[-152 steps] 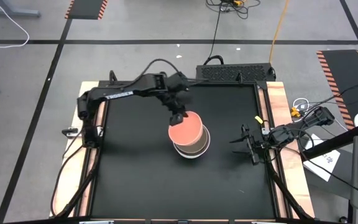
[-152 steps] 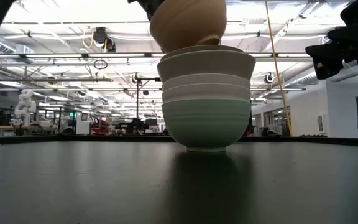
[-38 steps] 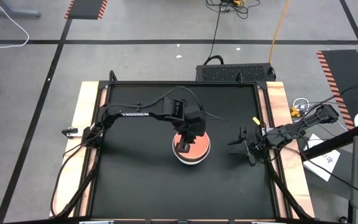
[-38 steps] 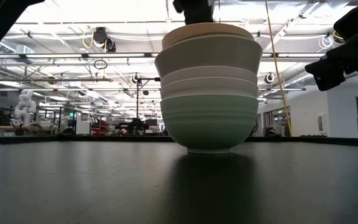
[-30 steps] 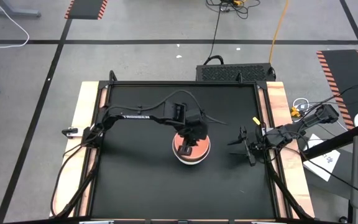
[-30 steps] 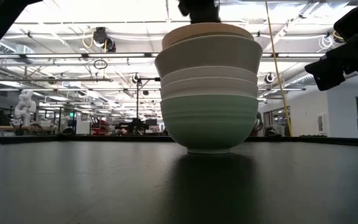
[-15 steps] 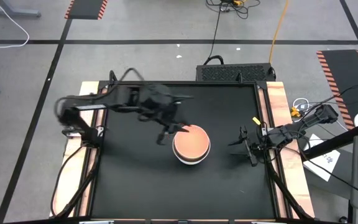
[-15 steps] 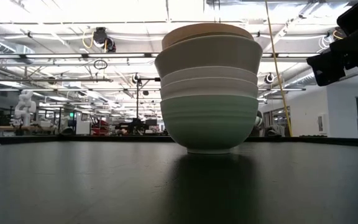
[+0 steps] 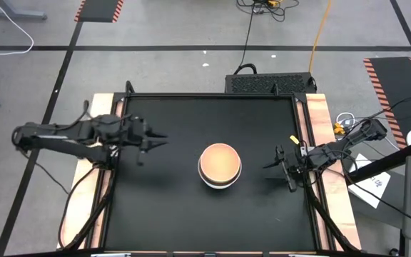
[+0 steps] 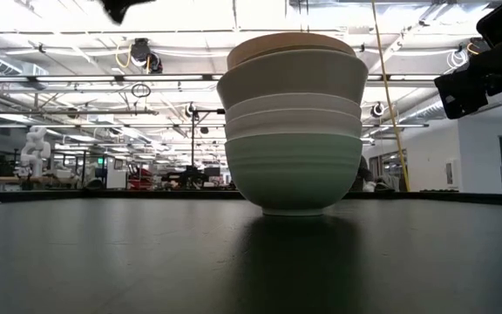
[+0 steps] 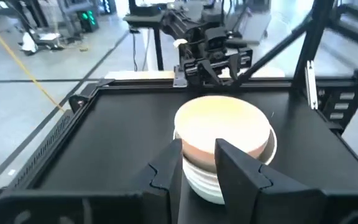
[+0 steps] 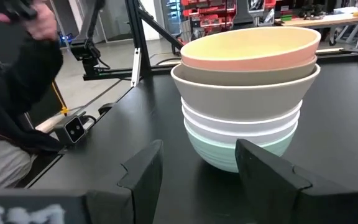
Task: Nest bowls inside each other
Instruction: Return to Home Position
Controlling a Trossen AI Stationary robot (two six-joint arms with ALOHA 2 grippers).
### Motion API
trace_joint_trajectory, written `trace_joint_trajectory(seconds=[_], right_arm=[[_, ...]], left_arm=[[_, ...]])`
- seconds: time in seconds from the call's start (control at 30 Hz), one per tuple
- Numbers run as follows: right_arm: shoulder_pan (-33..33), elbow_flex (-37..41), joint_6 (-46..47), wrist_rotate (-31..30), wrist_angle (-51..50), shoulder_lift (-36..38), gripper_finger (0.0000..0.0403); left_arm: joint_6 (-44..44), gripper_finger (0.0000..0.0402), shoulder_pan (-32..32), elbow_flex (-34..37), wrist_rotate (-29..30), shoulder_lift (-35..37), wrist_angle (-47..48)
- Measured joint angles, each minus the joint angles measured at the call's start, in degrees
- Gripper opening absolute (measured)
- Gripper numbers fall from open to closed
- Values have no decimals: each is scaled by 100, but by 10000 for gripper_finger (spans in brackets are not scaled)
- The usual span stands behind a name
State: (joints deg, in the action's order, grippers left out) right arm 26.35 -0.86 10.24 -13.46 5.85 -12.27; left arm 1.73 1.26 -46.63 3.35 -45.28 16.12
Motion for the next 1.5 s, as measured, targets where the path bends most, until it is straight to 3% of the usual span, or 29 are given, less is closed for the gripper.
trace_joint_trajectory(seconds=[0.33, 0.63, 0.83, 1.5], right_arm=[[0, 0, -57, -12, 174, 0, 192], [0, 0, -46, -19, 164, 0, 192], [0, 0, -46, -53, 136, -2, 192], [0, 0, -177, -308, 256, -83, 192]], left_arm=[[-567, 97, 0, 2521, 79, 2120, -932], [-754, 97, 0, 4105, 97, 3274, -1972], [-1011, 97, 0, 4607, 121, 3525, -1911], [-1069, 97, 0, 4599, 119, 3519, -1729]])
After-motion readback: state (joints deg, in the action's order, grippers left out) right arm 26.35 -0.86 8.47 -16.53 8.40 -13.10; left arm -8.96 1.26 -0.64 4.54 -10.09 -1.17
